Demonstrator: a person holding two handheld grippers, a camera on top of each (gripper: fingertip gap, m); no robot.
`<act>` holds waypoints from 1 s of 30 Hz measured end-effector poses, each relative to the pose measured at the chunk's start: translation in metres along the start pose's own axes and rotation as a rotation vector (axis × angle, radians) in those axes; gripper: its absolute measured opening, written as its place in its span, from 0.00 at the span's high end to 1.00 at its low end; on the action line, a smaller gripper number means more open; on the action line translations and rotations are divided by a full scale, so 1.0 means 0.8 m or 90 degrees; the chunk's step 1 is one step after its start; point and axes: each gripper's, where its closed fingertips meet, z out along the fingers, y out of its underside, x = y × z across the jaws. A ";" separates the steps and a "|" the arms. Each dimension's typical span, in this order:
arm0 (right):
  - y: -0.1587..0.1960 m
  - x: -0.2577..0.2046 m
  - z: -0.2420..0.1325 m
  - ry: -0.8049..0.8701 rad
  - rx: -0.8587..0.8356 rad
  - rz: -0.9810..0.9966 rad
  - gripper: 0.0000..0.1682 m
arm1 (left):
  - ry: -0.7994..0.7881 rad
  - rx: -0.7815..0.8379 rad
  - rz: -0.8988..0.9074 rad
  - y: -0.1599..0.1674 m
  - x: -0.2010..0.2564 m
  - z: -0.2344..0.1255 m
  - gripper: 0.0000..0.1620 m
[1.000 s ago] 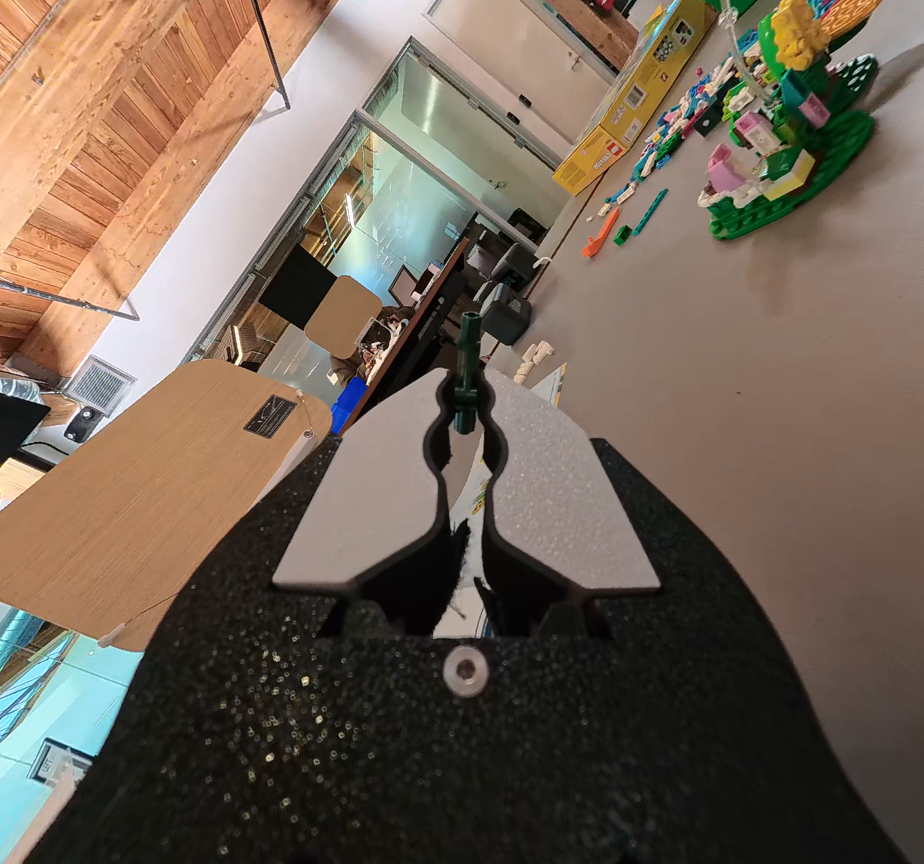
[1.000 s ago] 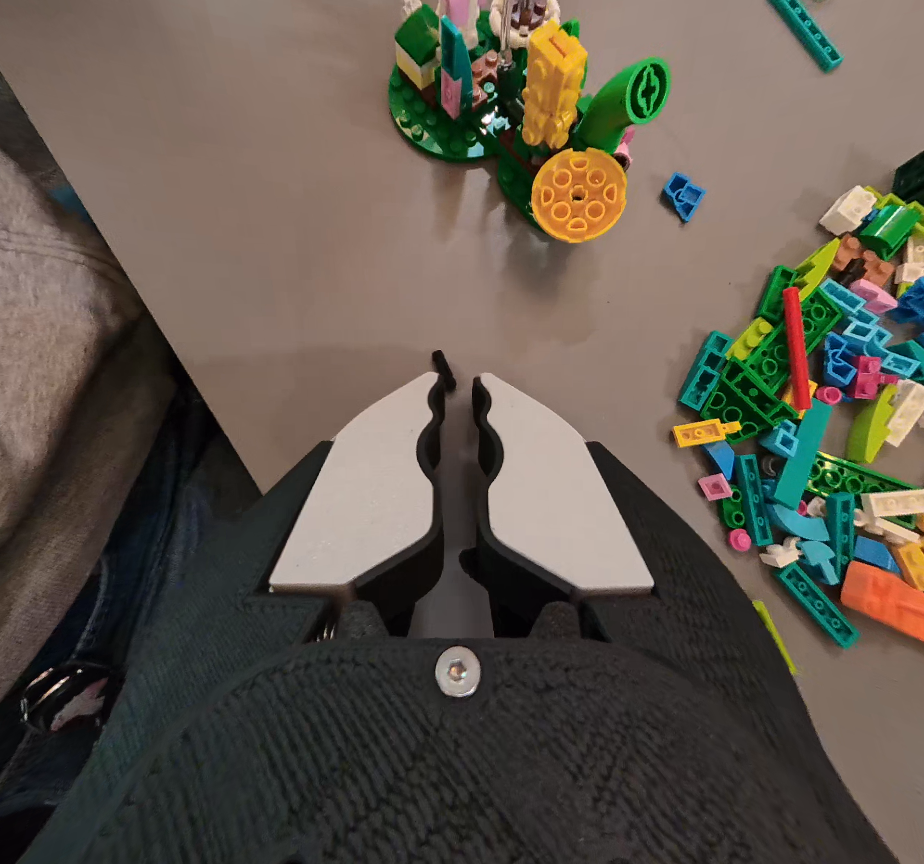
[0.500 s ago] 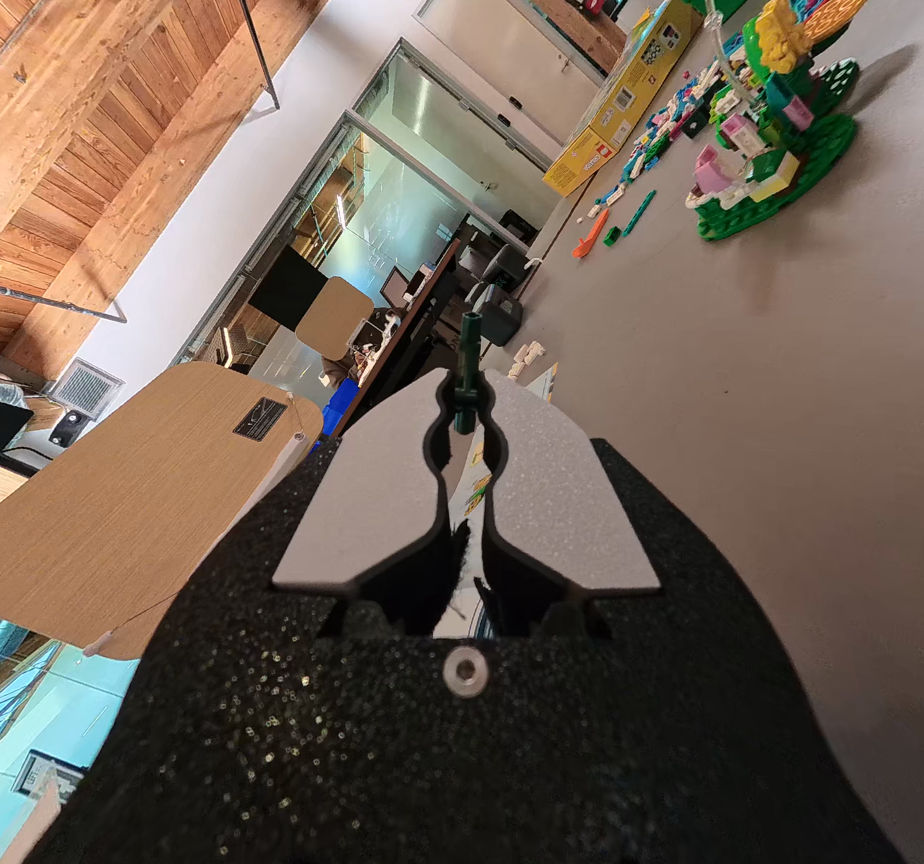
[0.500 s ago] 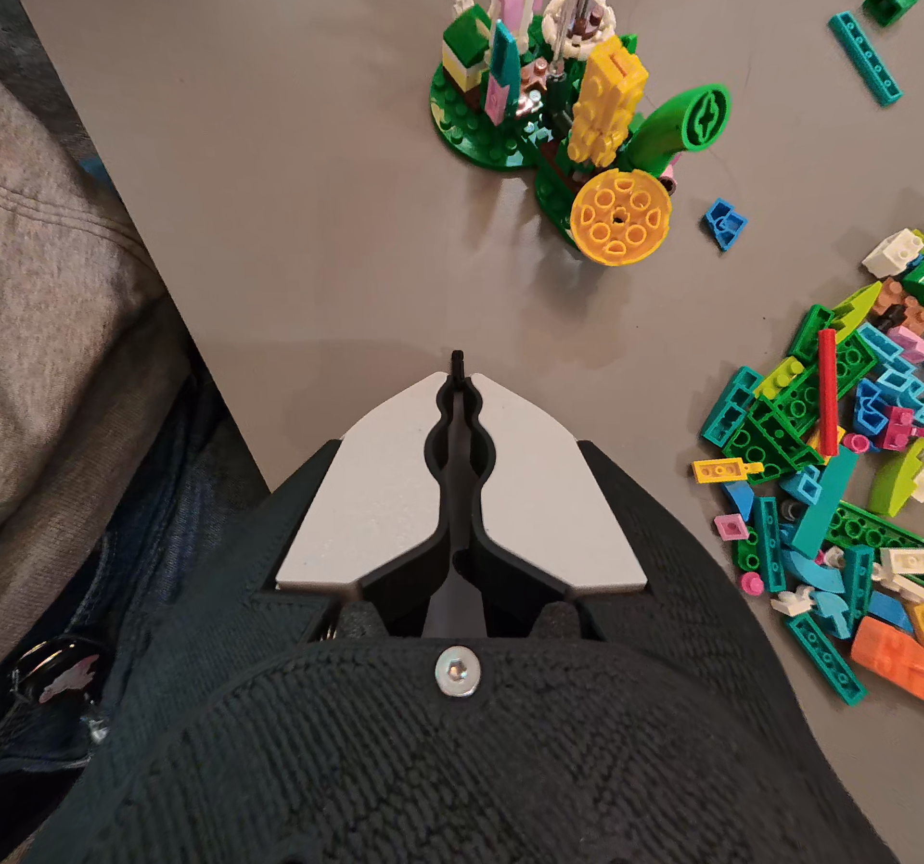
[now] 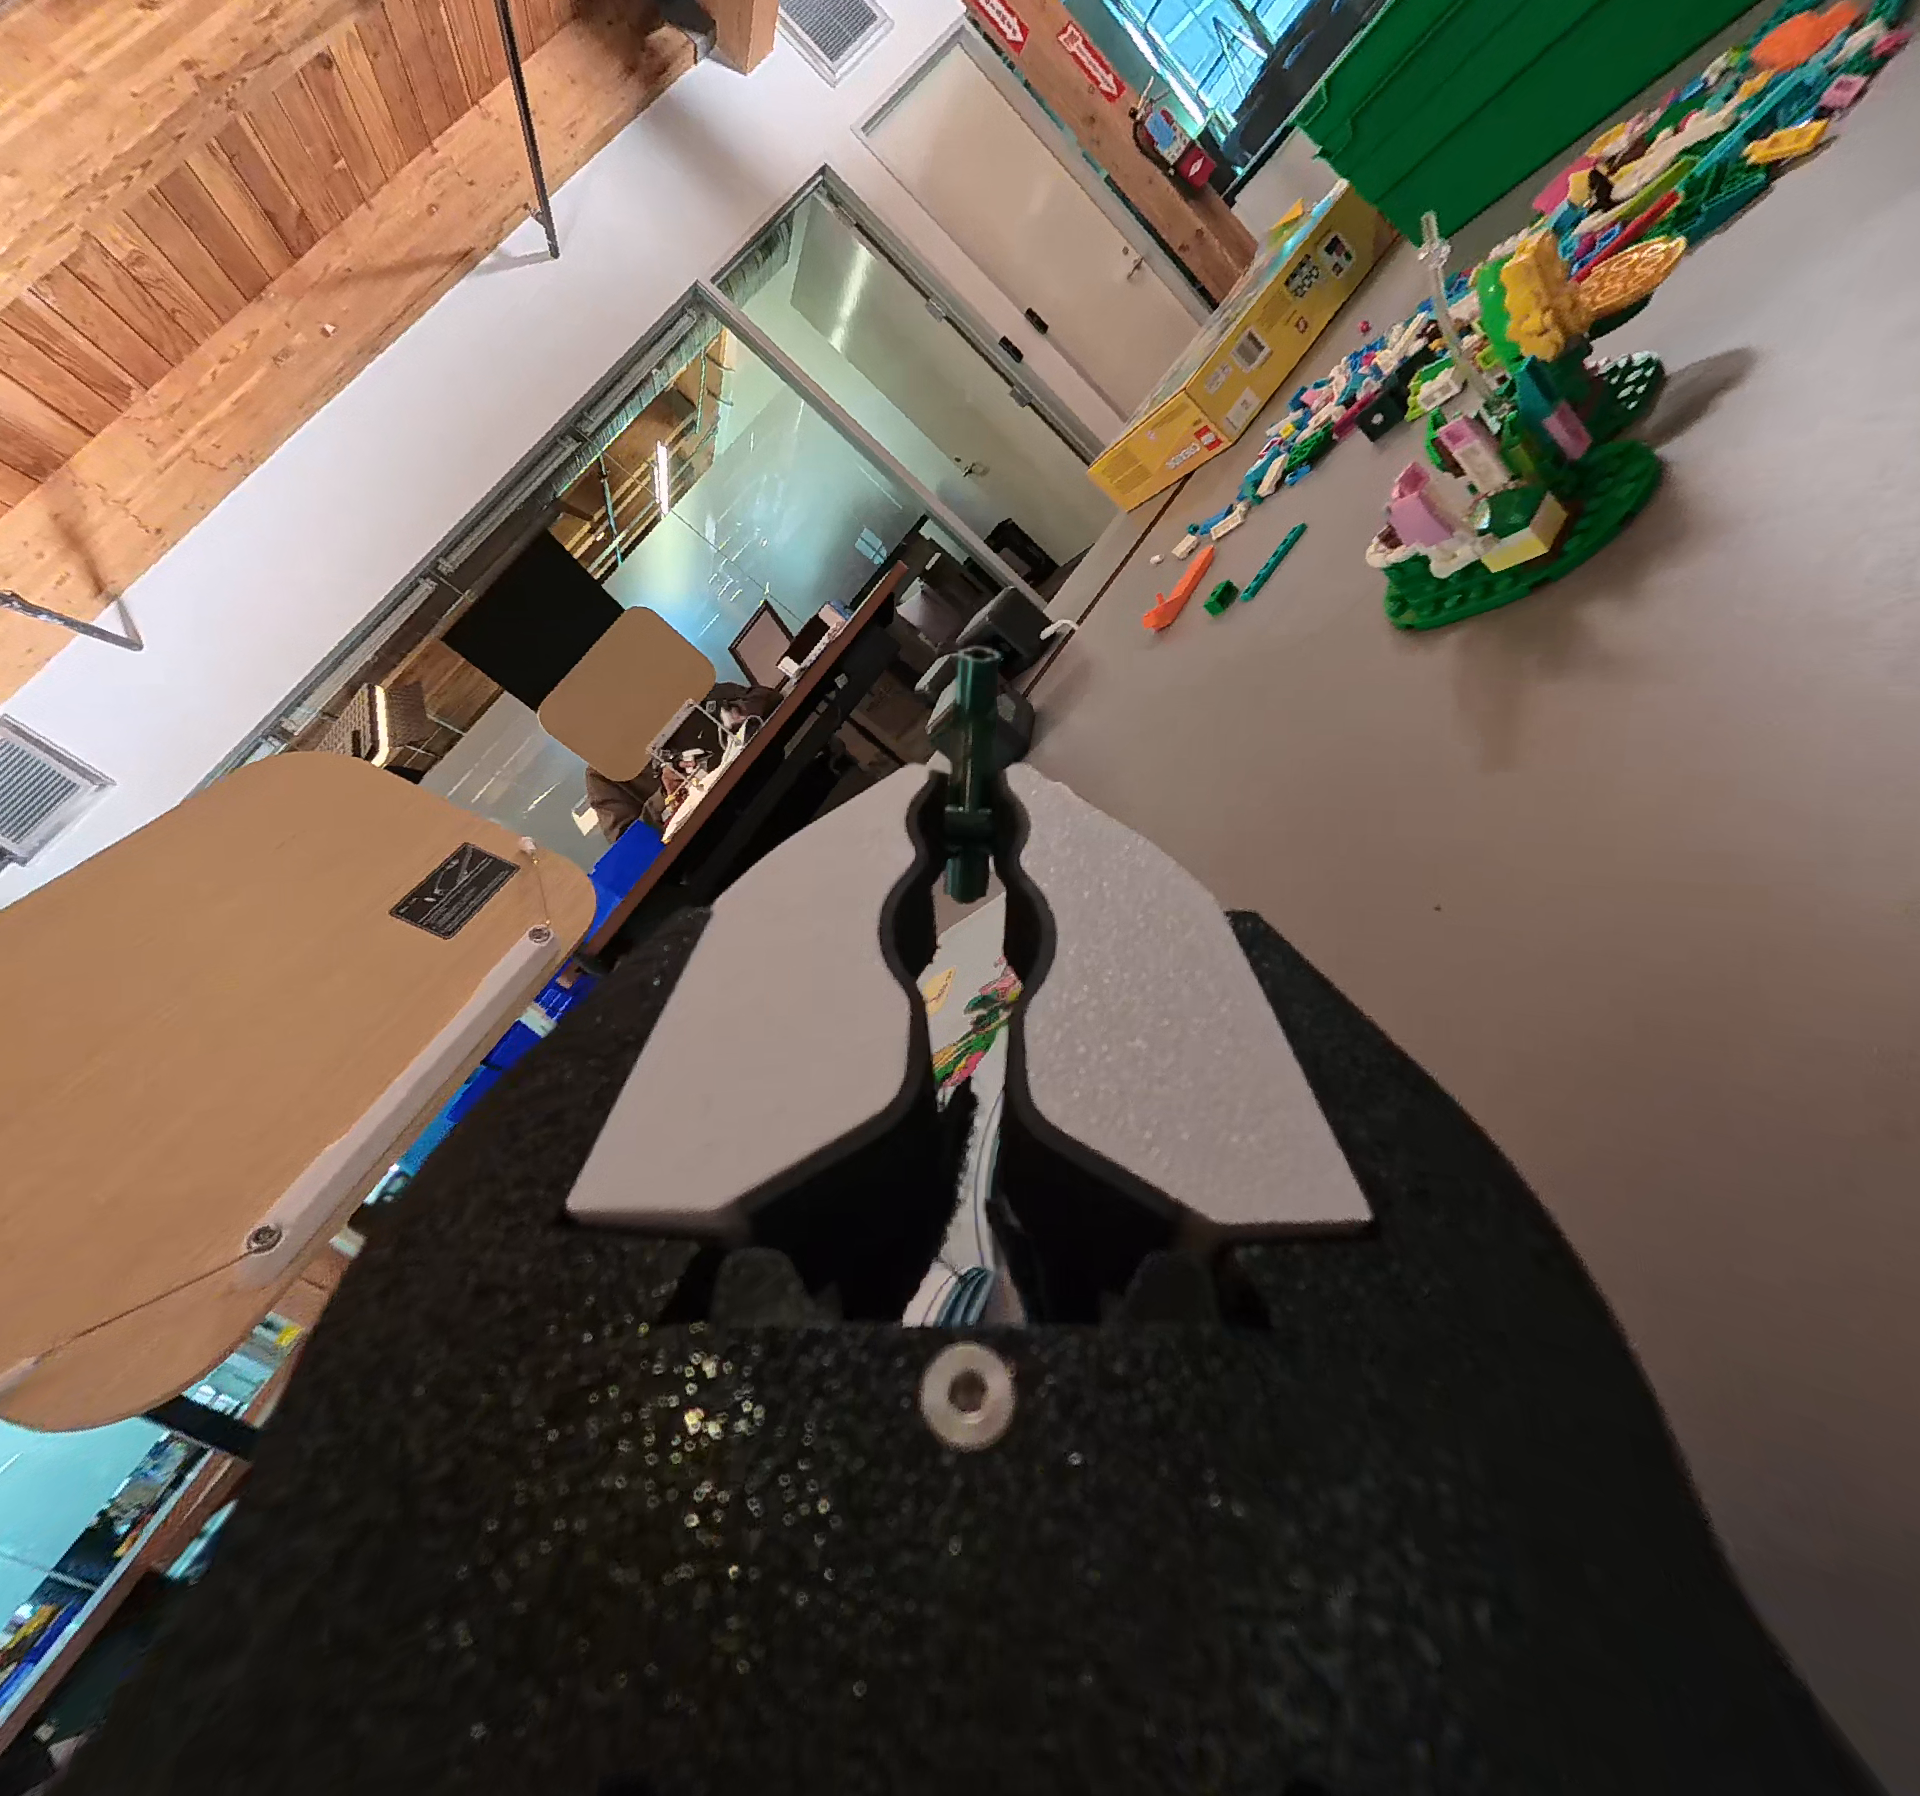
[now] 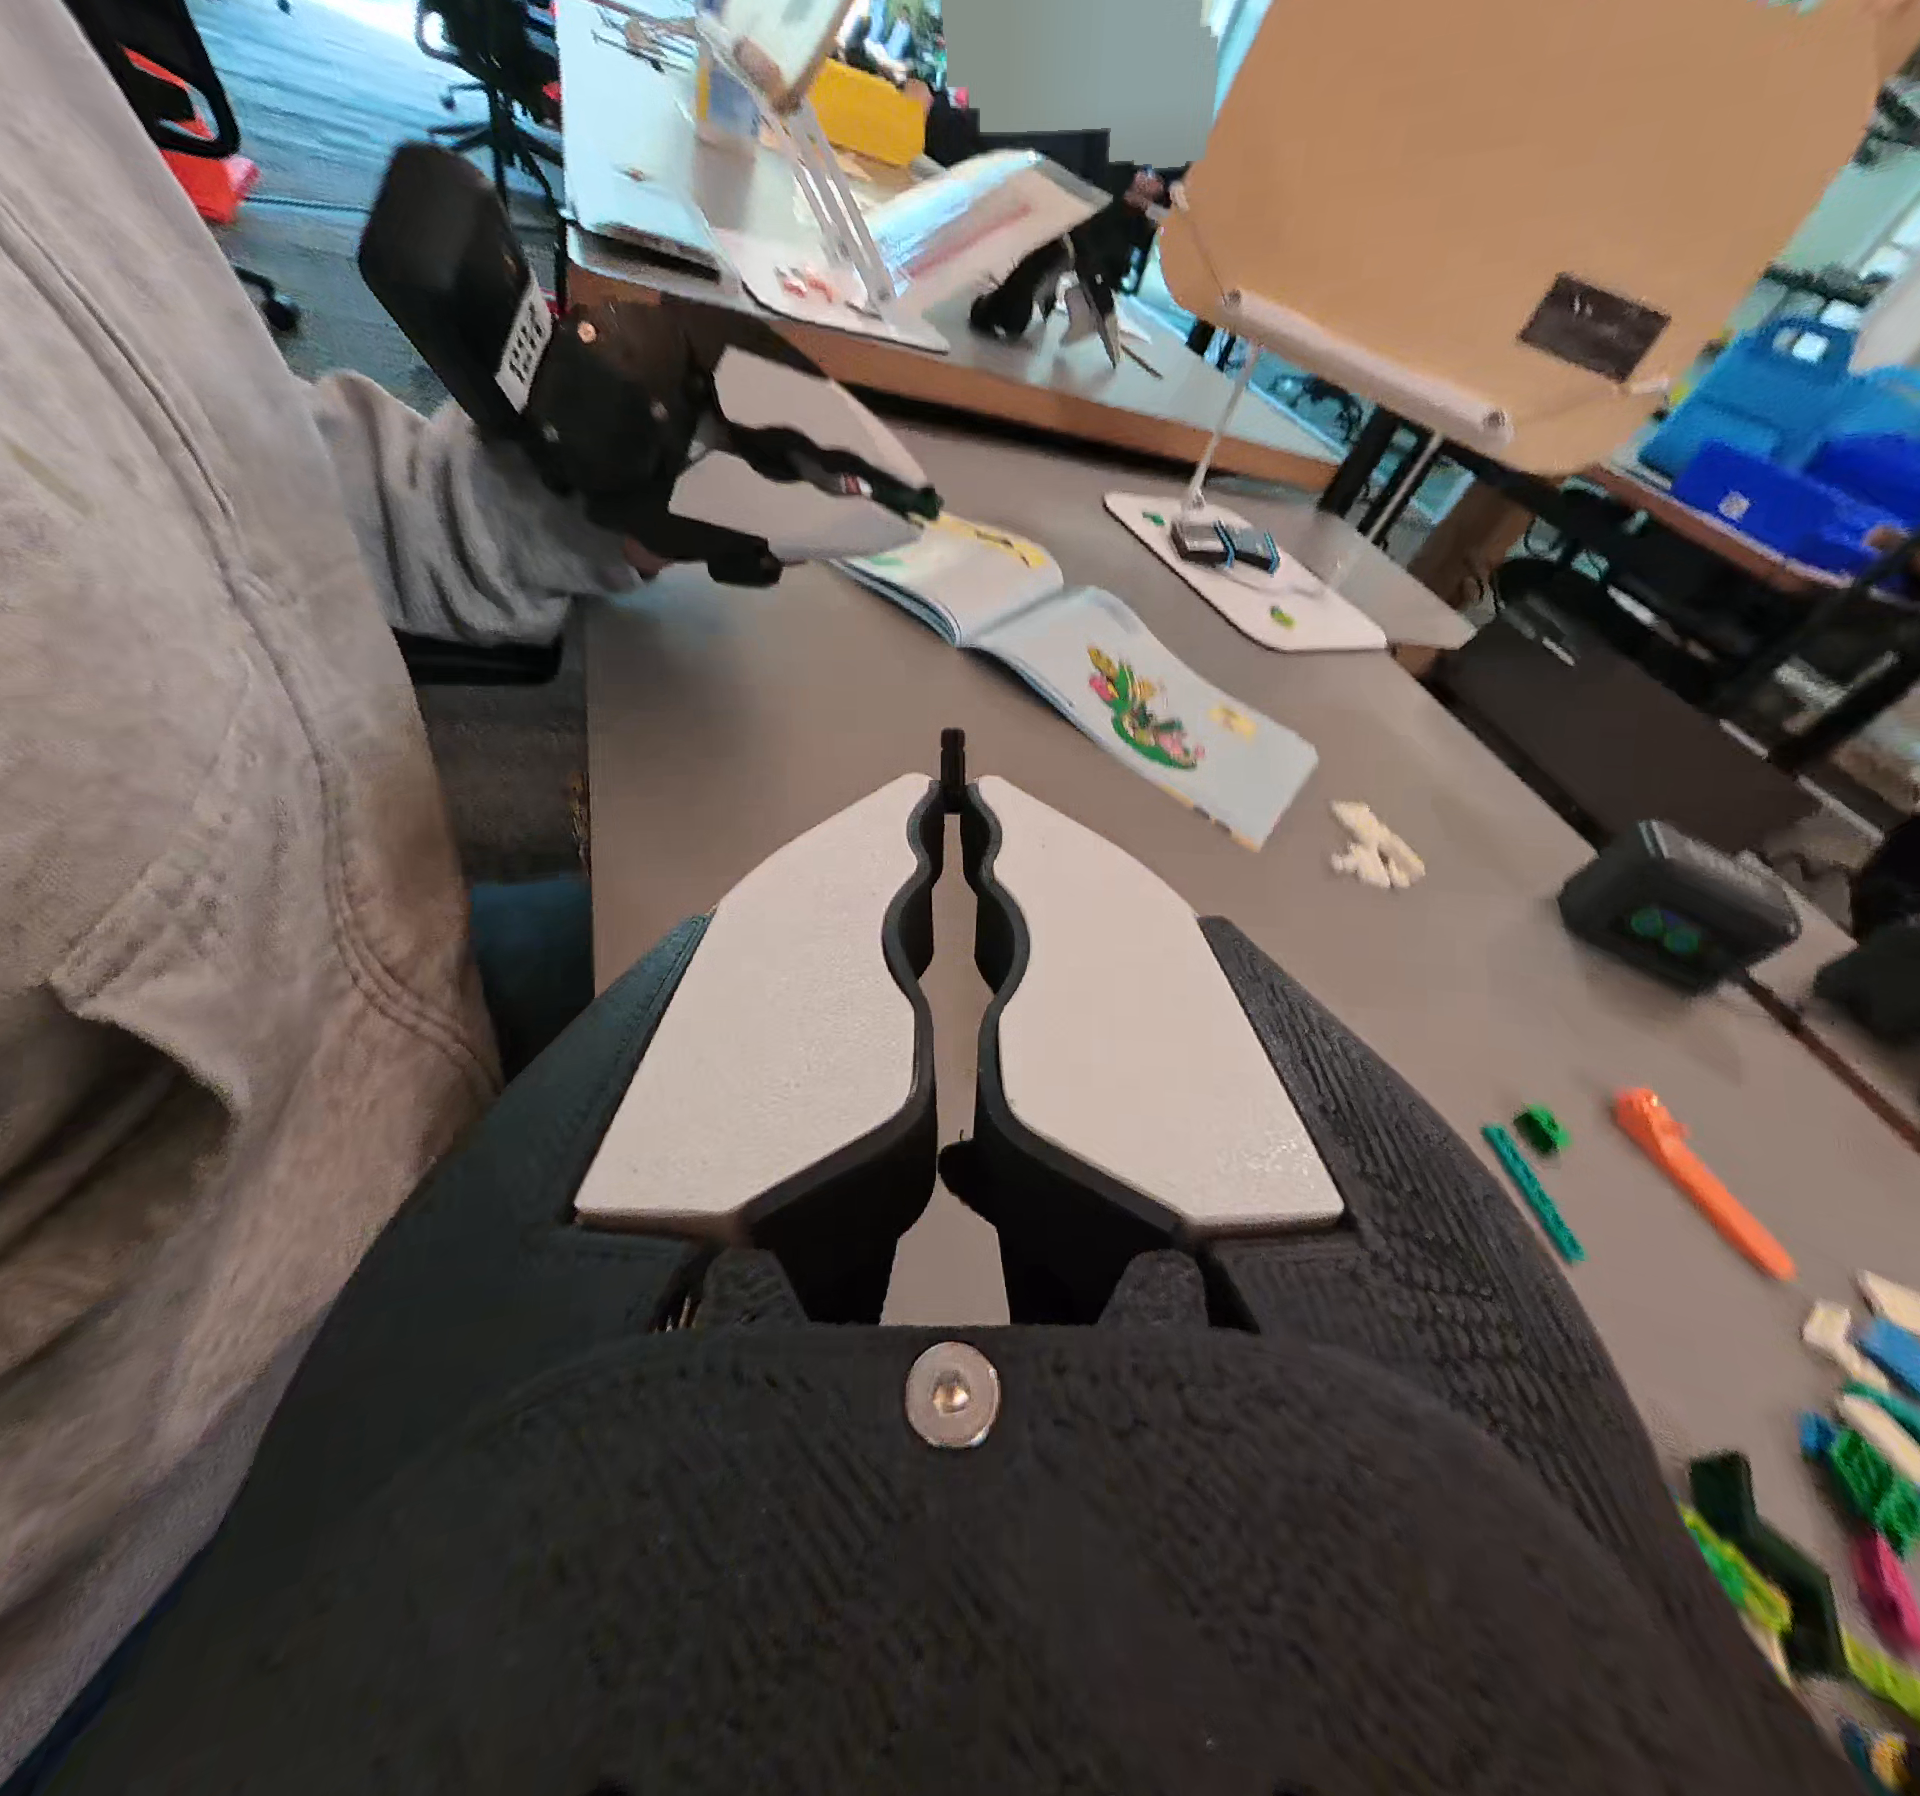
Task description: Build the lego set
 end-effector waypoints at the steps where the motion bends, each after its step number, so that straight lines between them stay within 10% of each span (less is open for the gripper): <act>1: -0.007 -0.001 0.004 -0.004 0.008 -0.009 0.99 | 0.003 0.004 -0.007 -0.001 0.001 0.000 0.95; 16: -0.052 0.010 0.147 0.159 -0.155 -0.461 0.99 | 0.013 0.012 -0.170 -0.001 -0.010 0.000 0.95; 30: -0.032 -0.004 0.203 0.117 -0.114 -0.351 0.99 | -0.071 -0.091 0.034 0.019 -0.012 0.005 0.95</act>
